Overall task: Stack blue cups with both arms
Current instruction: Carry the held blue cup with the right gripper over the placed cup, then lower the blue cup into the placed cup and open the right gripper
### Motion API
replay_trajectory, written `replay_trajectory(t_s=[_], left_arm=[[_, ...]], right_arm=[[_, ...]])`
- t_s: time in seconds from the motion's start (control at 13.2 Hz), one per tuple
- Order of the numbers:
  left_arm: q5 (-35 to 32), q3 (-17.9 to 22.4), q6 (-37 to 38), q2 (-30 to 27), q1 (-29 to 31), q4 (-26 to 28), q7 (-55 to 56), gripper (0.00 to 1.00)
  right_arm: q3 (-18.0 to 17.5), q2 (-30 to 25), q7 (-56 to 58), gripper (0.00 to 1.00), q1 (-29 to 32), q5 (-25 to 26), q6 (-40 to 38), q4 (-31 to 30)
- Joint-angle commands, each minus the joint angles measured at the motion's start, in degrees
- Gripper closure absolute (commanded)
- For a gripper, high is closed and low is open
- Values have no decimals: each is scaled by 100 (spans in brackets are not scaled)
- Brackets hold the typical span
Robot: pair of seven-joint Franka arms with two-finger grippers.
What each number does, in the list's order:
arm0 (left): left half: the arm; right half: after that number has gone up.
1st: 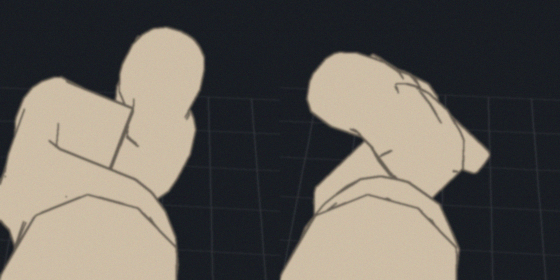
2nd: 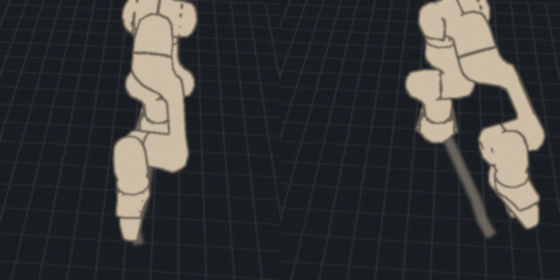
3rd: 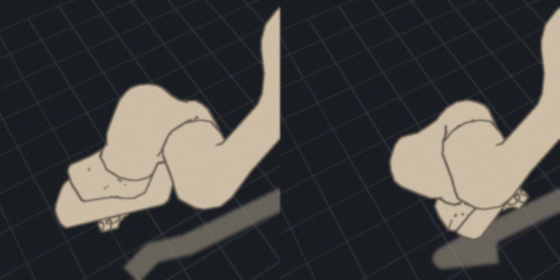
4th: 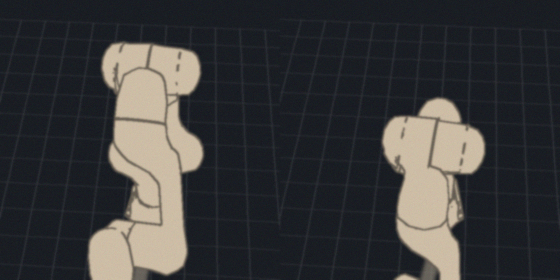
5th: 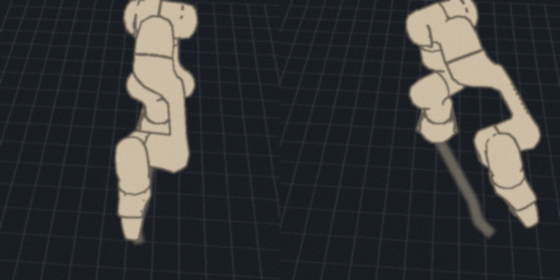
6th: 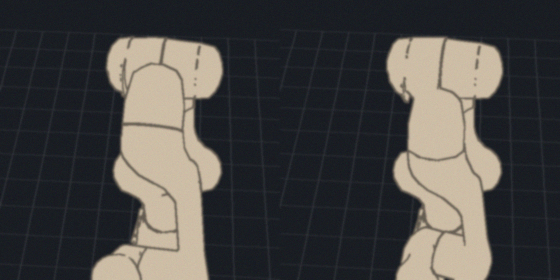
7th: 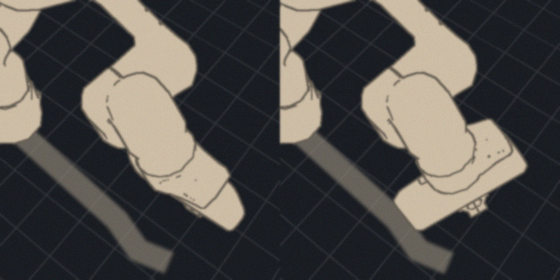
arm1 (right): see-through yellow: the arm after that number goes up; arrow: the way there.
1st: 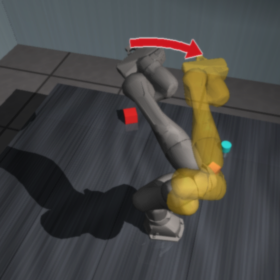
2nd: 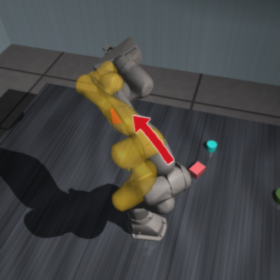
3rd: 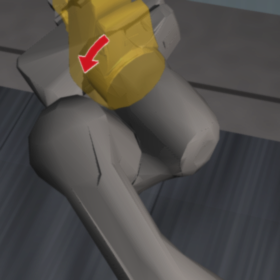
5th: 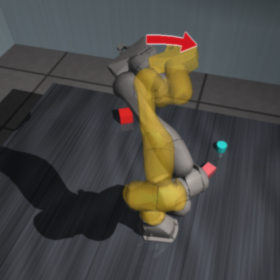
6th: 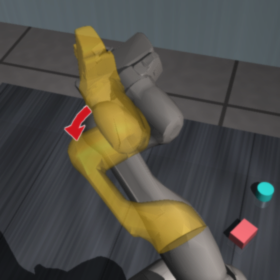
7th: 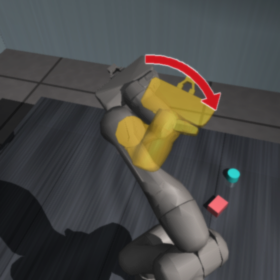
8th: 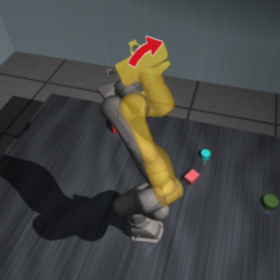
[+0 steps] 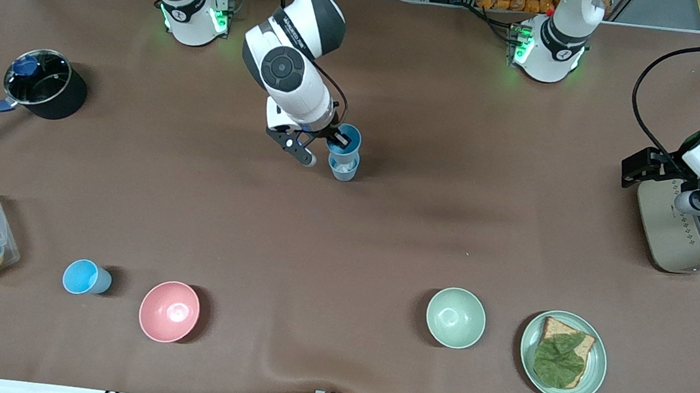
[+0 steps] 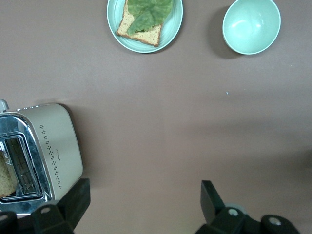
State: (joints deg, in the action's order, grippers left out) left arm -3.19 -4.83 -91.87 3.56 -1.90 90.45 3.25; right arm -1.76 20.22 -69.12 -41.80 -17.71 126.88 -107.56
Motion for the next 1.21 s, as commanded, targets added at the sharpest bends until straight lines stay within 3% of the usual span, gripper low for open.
replay_trajectory(t_s=[0.0, 0.61, 0.68, 0.76, 0.98, 1.13], left_arm=[[143, 17, 47, -22, 41, 25, -167, 0], [143, 17, 47, 31, 23, 25, -167, 0], [143, 9, 47, 40, 14, 25, -167, 0], [143, 9, 47, 31, 14, 16, -167, 0], [108, 9, 47, 31, 14, -19, -193, 0], [125, 0, 47, 31, -3, -167, -176, 0]], right_arm=[[70, 201, -58, 100, -39, -40, -111, 191], [70, 448, -102, 100, -171, -39, -67, 182], [70, 439, -119, 76, -162, -48, -76, 191], [79, 430, -146, 1, -171, -31, -76, 200], [158, 282, -76, 0, -75, 13, -294, 445], [298, 44, 641, 0, 179, 573, -1300, 935]])
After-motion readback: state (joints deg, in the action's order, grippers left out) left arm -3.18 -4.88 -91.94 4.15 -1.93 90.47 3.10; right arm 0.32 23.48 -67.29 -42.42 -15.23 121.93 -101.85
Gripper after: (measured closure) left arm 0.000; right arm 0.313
